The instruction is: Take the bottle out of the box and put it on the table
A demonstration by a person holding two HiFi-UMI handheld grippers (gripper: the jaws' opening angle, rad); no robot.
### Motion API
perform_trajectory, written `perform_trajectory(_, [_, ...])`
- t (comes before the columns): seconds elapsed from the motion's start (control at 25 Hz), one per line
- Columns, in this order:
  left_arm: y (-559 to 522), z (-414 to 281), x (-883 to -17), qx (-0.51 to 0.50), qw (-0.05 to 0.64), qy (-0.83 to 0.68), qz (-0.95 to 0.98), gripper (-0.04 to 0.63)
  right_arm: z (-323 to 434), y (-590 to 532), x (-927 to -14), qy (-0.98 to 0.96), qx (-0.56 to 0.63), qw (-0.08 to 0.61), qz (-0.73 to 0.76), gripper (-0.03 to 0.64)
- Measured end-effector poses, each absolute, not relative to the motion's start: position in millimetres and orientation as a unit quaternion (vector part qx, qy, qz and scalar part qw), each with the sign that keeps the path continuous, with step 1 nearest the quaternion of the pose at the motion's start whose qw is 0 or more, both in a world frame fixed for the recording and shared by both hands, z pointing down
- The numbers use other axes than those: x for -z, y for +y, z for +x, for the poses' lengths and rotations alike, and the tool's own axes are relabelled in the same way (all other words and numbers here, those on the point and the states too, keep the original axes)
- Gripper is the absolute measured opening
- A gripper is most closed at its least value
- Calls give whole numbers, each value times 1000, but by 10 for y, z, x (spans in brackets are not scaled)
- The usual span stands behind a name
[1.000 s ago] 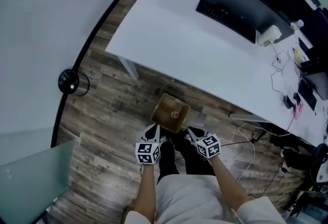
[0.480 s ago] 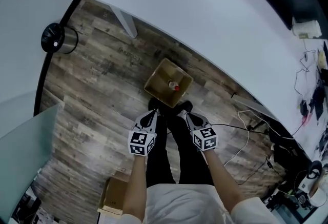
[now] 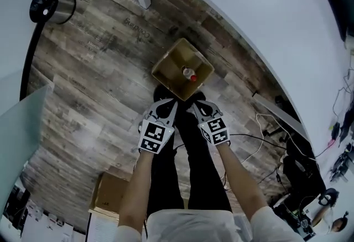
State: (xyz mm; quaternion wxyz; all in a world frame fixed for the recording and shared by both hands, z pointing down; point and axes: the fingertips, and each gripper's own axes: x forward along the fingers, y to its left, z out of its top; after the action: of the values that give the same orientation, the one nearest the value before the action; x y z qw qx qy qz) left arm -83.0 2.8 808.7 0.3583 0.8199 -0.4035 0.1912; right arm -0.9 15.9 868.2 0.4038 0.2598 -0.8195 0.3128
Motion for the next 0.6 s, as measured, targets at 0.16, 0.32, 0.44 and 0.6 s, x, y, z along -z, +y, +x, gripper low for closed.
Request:
perform_trajectory(0.16, [44,-772,-8444,-186,366,-399,820,15,-119,122,-9069,-827,-287,420,239,42])
perform_trajectory(0.32, [141,-601,-8798,-170,385,-379,824,14,-26,40,-9490,-826,-274,434,232,44])
perform_trajectory(0.44, [262,-609,-9076,-180,388,-382,819,14,19,32,-9865,-824,-264,446,227,106])
perform_trajectory(0.6, [363,-563,-9409,-178,404,-401,803,14,224,-13,-10325,-810,-255,475,230,171])
